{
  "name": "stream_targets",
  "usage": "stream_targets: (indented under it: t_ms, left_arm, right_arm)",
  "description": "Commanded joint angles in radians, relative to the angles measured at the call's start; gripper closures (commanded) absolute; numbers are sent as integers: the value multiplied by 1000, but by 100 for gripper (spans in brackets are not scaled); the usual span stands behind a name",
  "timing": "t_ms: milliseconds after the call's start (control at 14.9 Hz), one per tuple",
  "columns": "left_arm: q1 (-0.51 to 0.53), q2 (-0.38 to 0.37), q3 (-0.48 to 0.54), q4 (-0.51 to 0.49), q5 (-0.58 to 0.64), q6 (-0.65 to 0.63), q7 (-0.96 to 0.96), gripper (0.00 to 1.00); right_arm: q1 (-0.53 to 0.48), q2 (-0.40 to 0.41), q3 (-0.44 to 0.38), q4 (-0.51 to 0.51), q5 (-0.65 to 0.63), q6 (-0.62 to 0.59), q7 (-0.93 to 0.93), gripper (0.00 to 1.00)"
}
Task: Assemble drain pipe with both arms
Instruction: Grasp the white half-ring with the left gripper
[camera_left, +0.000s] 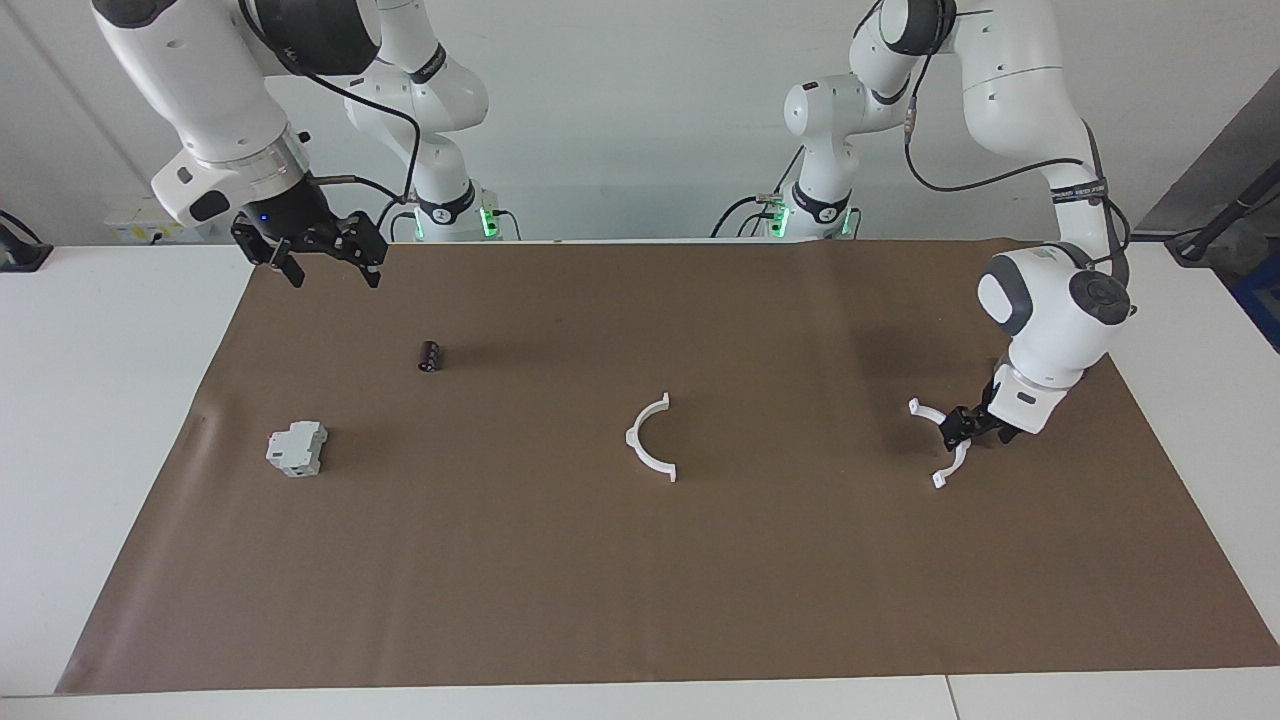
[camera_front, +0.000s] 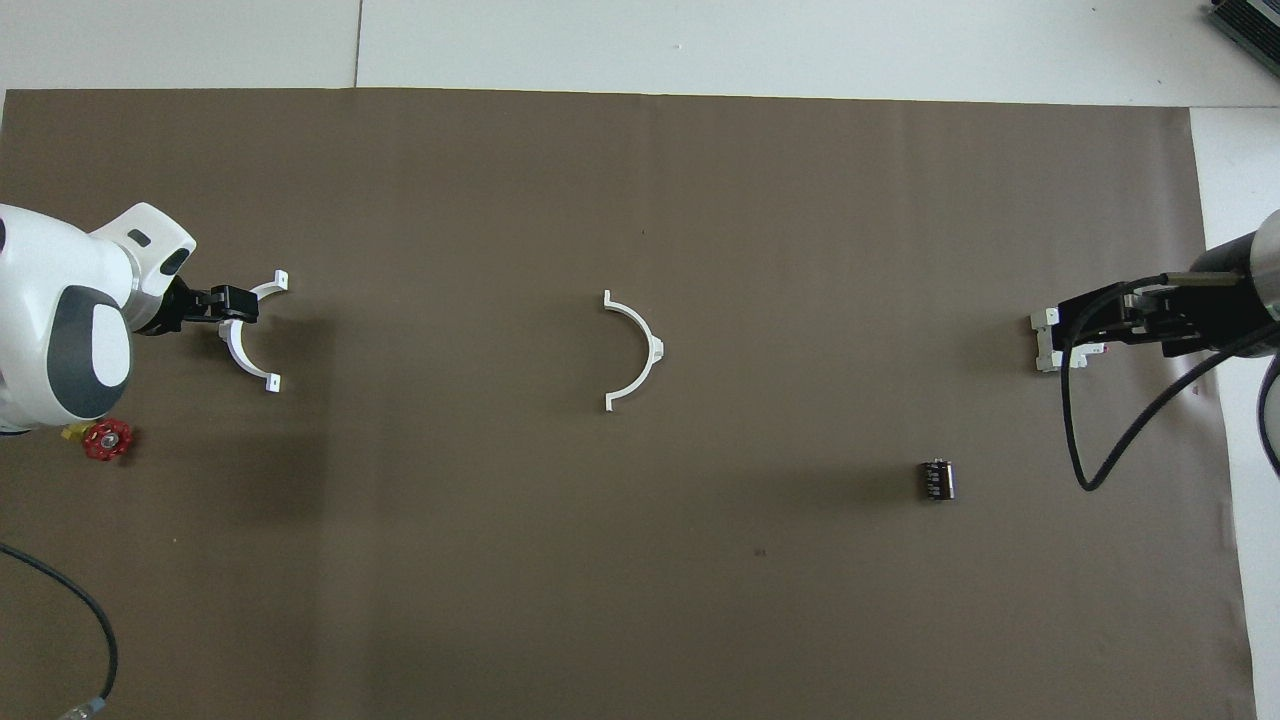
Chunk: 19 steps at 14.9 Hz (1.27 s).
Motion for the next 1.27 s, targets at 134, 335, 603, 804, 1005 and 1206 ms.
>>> stream_targets:
  t_ms: [134,335,603,804,1005,1206]
  left_arm:
    - [-7,-32,3,-39,11,22,-41,0]
    - [-7,-26,3,-41,11,28,-39,0]
    - [-9,-21,3,-42,25,31,-38,3]
    - [-9,-19,3,-44,25,33,-38,7]
    - [-10,-21,3,-59,31,53,-38,18]
    - [-10,-24,3,-59,46,53,-38,44]
  right_arm:
    - [-18,-5,-1,-8,2,2,6,0]
    - [-15,-5,0,-8,2,2,4,0]
    - [-16,-7,-1,-8,2,2,4,0]
    - [-16,-7,-1,-8,2,2,4,0]
    - [-16,-5,-1,-8,2,2,4,0]
    - [-16,-5,-1,-8,2,2,4,0]
